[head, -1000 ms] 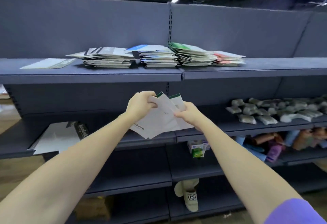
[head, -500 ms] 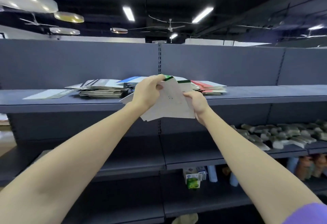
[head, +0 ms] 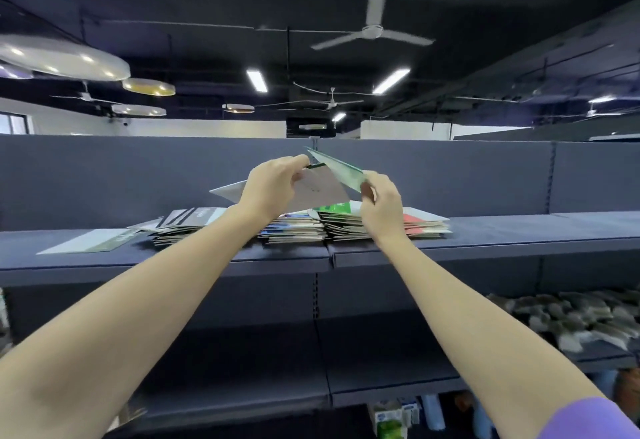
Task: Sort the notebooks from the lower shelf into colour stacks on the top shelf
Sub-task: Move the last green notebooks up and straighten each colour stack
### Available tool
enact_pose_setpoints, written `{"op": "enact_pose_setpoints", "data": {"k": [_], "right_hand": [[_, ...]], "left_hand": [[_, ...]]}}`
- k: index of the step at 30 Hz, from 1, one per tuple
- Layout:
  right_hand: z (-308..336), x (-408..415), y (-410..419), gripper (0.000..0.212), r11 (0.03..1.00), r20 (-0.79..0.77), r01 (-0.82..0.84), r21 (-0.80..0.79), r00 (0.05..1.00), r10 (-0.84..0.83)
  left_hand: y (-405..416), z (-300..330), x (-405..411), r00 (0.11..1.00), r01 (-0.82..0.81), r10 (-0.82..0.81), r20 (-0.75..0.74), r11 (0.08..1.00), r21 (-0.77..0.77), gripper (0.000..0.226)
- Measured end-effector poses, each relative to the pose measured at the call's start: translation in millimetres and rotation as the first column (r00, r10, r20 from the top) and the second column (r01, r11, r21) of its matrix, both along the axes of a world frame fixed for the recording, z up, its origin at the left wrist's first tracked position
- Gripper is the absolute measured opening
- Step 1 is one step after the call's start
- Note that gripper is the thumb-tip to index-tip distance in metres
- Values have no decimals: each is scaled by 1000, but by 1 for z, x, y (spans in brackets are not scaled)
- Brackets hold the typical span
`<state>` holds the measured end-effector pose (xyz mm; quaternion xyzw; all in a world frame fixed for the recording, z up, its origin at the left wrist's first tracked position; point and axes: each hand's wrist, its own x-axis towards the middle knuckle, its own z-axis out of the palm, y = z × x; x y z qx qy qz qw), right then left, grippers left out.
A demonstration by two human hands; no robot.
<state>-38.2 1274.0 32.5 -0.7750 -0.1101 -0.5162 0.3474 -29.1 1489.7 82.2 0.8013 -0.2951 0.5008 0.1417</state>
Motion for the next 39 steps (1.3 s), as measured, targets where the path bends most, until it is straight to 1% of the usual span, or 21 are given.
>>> {"op": "enact_pose_setpoints", "data": {"k": [2, 3, 4, 6, 7, 8, 10, 12, 14, 16, 19, 21, 22, 23, 26, 28, 30, 33, 36, 38, 39], "right_hand": [[0, 7, 4, 33, 990, -19, 115, -80, 993, -117], [0, 9, 6, 37, 968, -75, 179, -174, 978, -194], [-1, 14, 8, 41, 922, -169, 229, -313, 942, -292], [-1, 20, 13, 43, 809, -376, 215, -547, 800, -467], [-2, 22, 15, 42, 780, -458, 165, -604, 730, -508], [-3, 25, 15, 42, 773, -514, 116, -624, 684, -518], [-6, 30, 12, 48, 795, -577, 53, -605, 658, -483], [-9, 32, 6, 62, 841, -621, 10, -540, 670, -407], [-10, 30, 4, 72, 847, -600, -9, -531, 711, -368], [-13, 27, 5, 75, 837, -542, -32, -546, 775, -324], [-20, 25, 17, 68, 835, -472, -156, -527, 871, -136], [-26, 24, 29, 54, 823, -431, -249, -511, 902, 5], [-29, 23, 35, 51, 817, -417, -270, -509, 908, 41], [-30, 19, 41, 51, 817, -403, -263, -514, 914, 41], [-30, 8, 48, 57, 813, -363, -173, -556, 930, -51], [-32, 2, 53, 57, 783, -342, -158, -602, 937, -73], [-36, 0, 59, 55, 753, -330, -144, -642, 938, -102], [-38, 7, 59, 58, 772, -402, -151, -617, 904, -144], [-34, 10, 54, 66, 793, -546, -257, -552, 830, -111], [-31, 9, 54, 66, 814, -546, -276, -512, 836, -59], [-28, 9, 57, 67, 824, -507, -256, -505, 861, -43]], "left_hand": [[8, -2, 9, 1000, 9, -9, -9, 1000, -7, 18], [11, -4, 13, 1000, 14, -14, -12, 1000, -4, 19], [14, -7, 17, 1000, 22, -22, -13, 1000, 9, 19], [20, -13, 23, 999, 49, -49, 2, 996, 71, 23], [23, -18, 25, 998, 62, -65, 21, 992, 110, 26], [26, -22, 26, 995, 73, -81, 53, 987, 146, 29], [31, -33, 28, 987, 97, -121, 109, 973, 210, 35], [34, -45, 29, 980, 120, -158, 120, 952, 280, 38], [34, -53, 29, 980, 125, -168, 108, 936, 328, 39], [33, -58, 28, 977, 135, -180, 112, 935, 327, 42], [29, -61, 25, 964, 167, -223, 143, 930, 328, 49], [29, -65, 26, 958, 173, -241, 153, 916, 361, 50], [30, -69, 28, 958, 172, -244, 153, 911, 376, 54], [32, -73, 29, 958, 172, -245, 147, 906, 386, 57], [42, -86, 24, 953, 213, -274, 131, 910, 356, 63], [50, -94, 19, 952, 252, -295, 81, 906, 340, 62], [61, -105, 20, 965, 246, -263, 10, 915, 318, 62], [84, -119, 33, 985, 161, -147, -86, 968, 192, 67], [102, -125, 43, 994, 10, 10, -107, 983, 182, 69], [107, -126, 43, 989, -54, 78, -123, 980, 189, 74], [108, -125, 41, 987, -77, 100, -125, 981, 181, 77]]}}
